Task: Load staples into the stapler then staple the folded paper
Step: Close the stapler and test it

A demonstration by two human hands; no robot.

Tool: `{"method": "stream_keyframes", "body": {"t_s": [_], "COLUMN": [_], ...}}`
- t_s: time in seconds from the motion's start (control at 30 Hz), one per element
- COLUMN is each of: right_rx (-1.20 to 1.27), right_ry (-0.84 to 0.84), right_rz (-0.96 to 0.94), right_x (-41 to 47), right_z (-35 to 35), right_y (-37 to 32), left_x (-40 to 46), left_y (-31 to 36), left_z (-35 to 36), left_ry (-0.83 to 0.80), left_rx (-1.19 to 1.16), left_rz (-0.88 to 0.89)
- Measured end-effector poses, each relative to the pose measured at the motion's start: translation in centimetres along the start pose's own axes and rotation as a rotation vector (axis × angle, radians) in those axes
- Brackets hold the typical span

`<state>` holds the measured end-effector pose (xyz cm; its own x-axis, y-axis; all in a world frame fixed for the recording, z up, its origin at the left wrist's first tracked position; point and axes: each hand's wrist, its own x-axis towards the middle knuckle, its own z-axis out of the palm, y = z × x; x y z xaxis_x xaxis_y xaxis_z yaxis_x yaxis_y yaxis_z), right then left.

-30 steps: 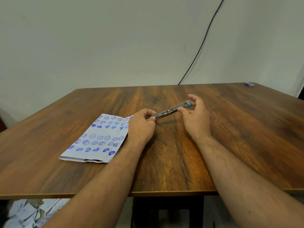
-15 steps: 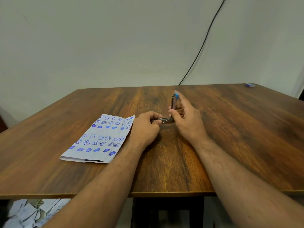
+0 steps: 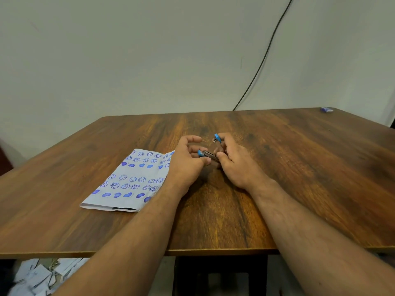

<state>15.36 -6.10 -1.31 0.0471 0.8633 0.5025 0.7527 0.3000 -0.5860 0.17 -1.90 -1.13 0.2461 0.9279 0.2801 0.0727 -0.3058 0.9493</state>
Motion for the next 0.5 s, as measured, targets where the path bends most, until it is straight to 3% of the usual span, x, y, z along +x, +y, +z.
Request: {"method": "stream_keyframes", "body": {"t_s": [0.17,0.5], "right_rx": [-0.029,-0.310], "right_ry": [-0.102,-0.038], "right_rz": [0.036,-0.003], "right_x": [-0.06,-0.18], "right_z": [-0.03,-0.03], "right_y": [-0.10,-0.42], "left_x": [-0.05,0.64], "left_y": [0.19,-0.67], "left_z": [-0.12,0.17], "left_ry": [-0.031,0.083], "left_rx": [-0.055,-0.021], "left_rz": [-0.005,-0.039]}}
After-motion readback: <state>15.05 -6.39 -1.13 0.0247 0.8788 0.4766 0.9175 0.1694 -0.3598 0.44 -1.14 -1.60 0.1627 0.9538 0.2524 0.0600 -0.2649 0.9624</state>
